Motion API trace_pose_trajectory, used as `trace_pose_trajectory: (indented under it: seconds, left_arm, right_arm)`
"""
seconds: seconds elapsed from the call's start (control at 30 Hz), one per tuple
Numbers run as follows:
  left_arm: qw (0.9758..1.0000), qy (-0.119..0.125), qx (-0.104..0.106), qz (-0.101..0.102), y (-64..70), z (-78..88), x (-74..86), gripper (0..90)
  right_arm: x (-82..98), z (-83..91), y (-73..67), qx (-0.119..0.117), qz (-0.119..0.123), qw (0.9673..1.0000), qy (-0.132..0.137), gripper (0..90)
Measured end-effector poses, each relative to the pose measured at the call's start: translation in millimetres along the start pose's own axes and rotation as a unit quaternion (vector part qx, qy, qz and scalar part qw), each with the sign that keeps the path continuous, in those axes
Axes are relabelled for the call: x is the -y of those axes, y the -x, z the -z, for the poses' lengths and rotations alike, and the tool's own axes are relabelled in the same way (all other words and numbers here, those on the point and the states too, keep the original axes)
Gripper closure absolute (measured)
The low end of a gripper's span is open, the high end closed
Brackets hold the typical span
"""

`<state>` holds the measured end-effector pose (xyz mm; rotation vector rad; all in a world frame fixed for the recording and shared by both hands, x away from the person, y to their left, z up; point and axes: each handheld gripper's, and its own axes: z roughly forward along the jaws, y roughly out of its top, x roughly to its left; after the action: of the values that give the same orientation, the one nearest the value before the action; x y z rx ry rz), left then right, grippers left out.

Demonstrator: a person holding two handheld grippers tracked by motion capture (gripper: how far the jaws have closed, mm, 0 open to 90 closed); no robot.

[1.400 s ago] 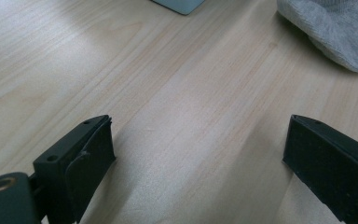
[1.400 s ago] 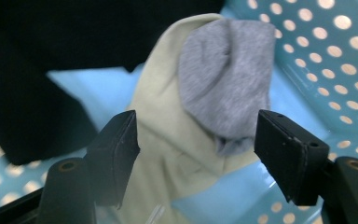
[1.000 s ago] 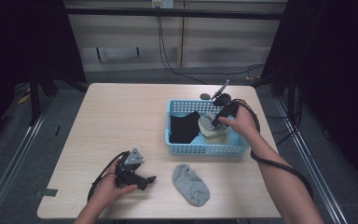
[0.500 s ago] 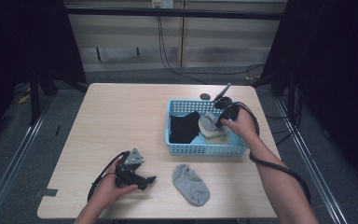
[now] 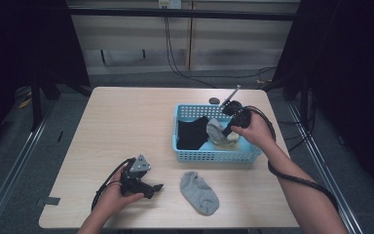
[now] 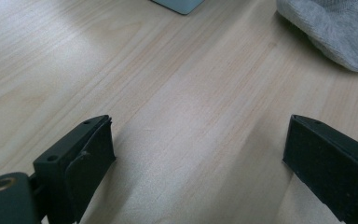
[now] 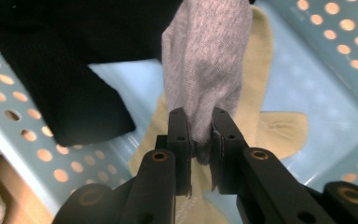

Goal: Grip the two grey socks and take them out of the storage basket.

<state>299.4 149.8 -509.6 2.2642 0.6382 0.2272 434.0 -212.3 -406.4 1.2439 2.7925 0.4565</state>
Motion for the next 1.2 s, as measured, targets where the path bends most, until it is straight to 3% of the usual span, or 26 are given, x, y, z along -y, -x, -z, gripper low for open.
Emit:
trace_pose_trajectory:
  seconds: [0.1, 0.2, 0.37, 0.47, 0.57, 0.6, 0.63, 0.7, 0.8, 1.0, 1.2]
  left_arm:
    - [1.0000, 0.000, 0.000, 0.000, 0.0, 0.0, 0.0, 7.7]
    - [1.0000, 0.000, 0.000, 0.000, 0.0, 0.1, 0.0, 7.7]
    - [1.0000, 0.000, 0.000, 0.000, 0.0, 0.0, 0.0, 7.7]
    - [1.0000, 0.000, 0.000, 0.000, 0.0, 0.0, 0.0, 7.7]
    - [1.0000, 0.000, 0.000, 0.000, 0.0, 0.0, 0.0, 7.7]
    - [1.0000, 0.000, 0.000, 0.000, 0.0, 0.0, 0.0, 7.7]
    - [1.0000, 0.000, 0.000, 0.000, 0.0, 0.0, 0.0, 7.7]
    - [1.0000, 0.000, 0.000, 0.000, 0.0, 0.0, 0.0, 7.7]
    - [1.0000, 0.000, 0.000, 0.000, 0.0, 0.0, 0.0, 7.7]
    - [1.0000, 0.001, 0.000, 0.000, -0.1, -0.1, 0.0, 7.7]
    - [1.0000, 0.001, 0.000, 0.000, 0.0, -0.2, 0.1, 7.7]
  right_arm:
    - [1.2, -2.3, -0.8, -0.001, -0.001, 1.0000, -0.004, 77.7]
    - [3.6, -10.0, 2.7, 0.008, -0.018, 0.9998, 0.000, 55.6]
    - [3.0, -26.4, 8.9, 0.007, -0.040, 0.9992, -0.002, 40.1]
    - [1.2, -30.7, 9.2, 0.004, -0.045, 0.9990, 0.003, 38.8]
    - [-2.4, -36.9, 7.7, 0.002, -0.048, 0.9988, 0.002, 41.4]
    - [-4.0, -39.8, 5.4, -0.005, -0.042, 0.9991, -0.001, 52.1]
    - [-4.0, -39.8, 5.4, -0.005, -0.042, 0.9991, -0.001, 52.1]
    - [-5.9, -42.0, 2.2, -0.014, -0.035, 0.9992, -0.014, 64.7]
    - [-8.6, -40.3, -2.2, -0.009, -0.021, 0.9995, -0.021, 75.2]
    - [-10.4, -28.2, -3.6, -0.019, -0.017, 0.9993, -0.029, 77.1]
    - [-9.3, -11.7, -6.0, -0.029, -0.007, 0.9994, -0.018, 77.4]
